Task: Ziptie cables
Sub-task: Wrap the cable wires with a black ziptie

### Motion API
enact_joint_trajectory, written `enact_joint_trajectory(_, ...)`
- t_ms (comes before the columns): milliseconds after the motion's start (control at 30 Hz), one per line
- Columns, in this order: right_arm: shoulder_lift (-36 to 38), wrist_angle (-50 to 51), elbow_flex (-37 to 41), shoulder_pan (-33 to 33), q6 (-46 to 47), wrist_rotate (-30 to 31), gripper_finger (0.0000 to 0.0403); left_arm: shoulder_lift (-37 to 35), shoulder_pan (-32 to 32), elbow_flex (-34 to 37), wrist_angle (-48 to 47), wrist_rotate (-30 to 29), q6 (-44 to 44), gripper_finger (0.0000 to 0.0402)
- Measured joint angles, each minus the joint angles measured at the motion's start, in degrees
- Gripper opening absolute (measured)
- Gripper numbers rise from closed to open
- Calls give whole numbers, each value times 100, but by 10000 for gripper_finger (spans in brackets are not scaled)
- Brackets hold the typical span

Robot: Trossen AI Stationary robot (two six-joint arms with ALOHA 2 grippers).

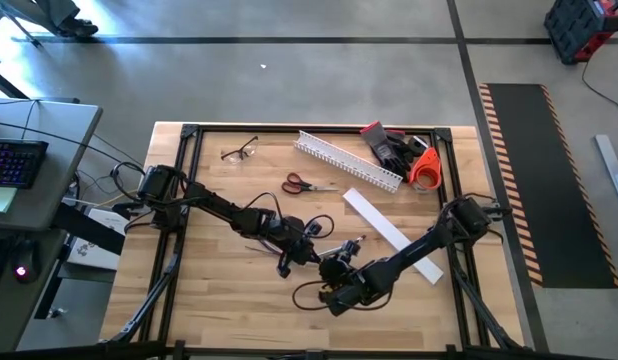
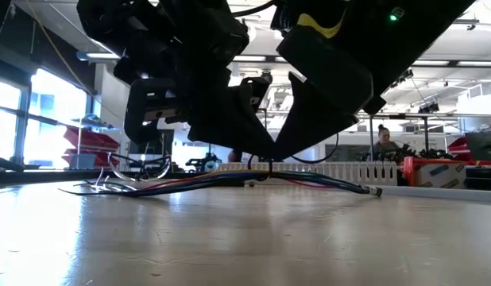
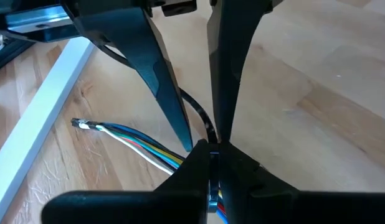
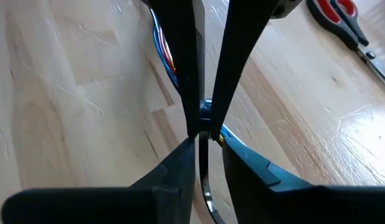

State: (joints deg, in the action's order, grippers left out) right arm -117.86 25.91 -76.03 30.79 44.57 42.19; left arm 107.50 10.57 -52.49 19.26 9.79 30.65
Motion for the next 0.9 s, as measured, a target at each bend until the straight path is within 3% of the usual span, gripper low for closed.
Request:
enact_joint_trajectory(200, 0, -26, 0, 0, 41, -21, 8, 0, 0, 0, 26, -3, 0, 1)
enact_joint_trajectory(433, 0, -16, 0, 128, 585, -23, 2, 0, 4, -2, 12, 9, 0, 1)
enact_joint_trajectory(667, -95, 615, -7, 630, 2079, -19, 1, 0, 0, -4, -47, 14, 6, 1)
enact_joint_trajectory(900, -406, 1033, -15, 1139, 3692, -483, 1, 0, 4, -7, -134, -104, 100, 0)
